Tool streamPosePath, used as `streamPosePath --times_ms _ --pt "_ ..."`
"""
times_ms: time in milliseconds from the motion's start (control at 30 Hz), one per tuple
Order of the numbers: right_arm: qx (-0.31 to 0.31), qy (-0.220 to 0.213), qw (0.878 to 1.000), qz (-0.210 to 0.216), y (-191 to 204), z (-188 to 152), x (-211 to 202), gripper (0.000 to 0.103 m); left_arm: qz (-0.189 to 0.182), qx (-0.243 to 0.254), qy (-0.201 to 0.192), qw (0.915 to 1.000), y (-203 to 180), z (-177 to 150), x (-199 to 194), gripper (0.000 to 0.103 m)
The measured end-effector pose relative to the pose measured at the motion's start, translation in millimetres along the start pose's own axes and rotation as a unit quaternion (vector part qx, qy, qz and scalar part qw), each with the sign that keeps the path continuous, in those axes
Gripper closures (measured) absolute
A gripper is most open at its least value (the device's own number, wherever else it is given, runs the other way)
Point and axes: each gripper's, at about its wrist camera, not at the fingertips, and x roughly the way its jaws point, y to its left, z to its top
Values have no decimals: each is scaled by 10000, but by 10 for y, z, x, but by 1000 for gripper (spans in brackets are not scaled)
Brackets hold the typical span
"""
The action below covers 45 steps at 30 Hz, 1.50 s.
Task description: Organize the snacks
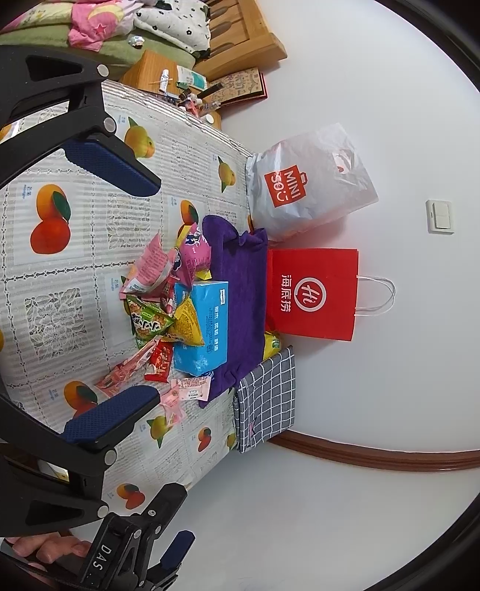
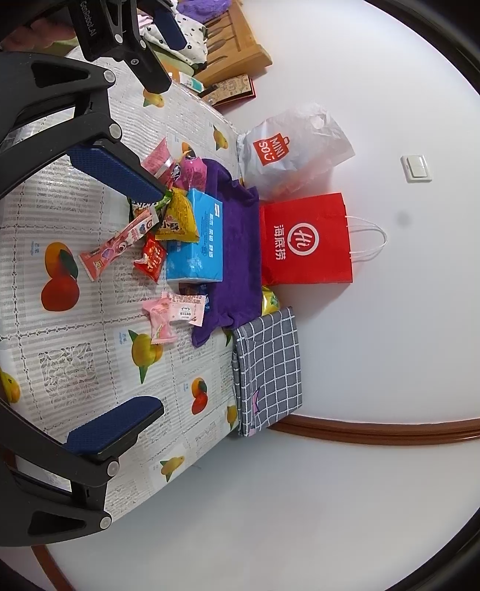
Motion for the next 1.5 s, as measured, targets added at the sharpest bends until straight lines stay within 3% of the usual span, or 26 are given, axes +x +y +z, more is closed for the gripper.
streamPosePath --times_ms 1067,1233,1500 --pt "-97 -95 9999 50 68 11 -61 0 -36 90 -100 9999 -118 -33 12 0" --pt "95 50 9998 187 -26 -7 5 0 -60 82 -59 9999 -94 -43 98 0" --pt "133 82 9998 -132 -163 -32 246 0 -117 83 95 9999 4 -38 330 0"
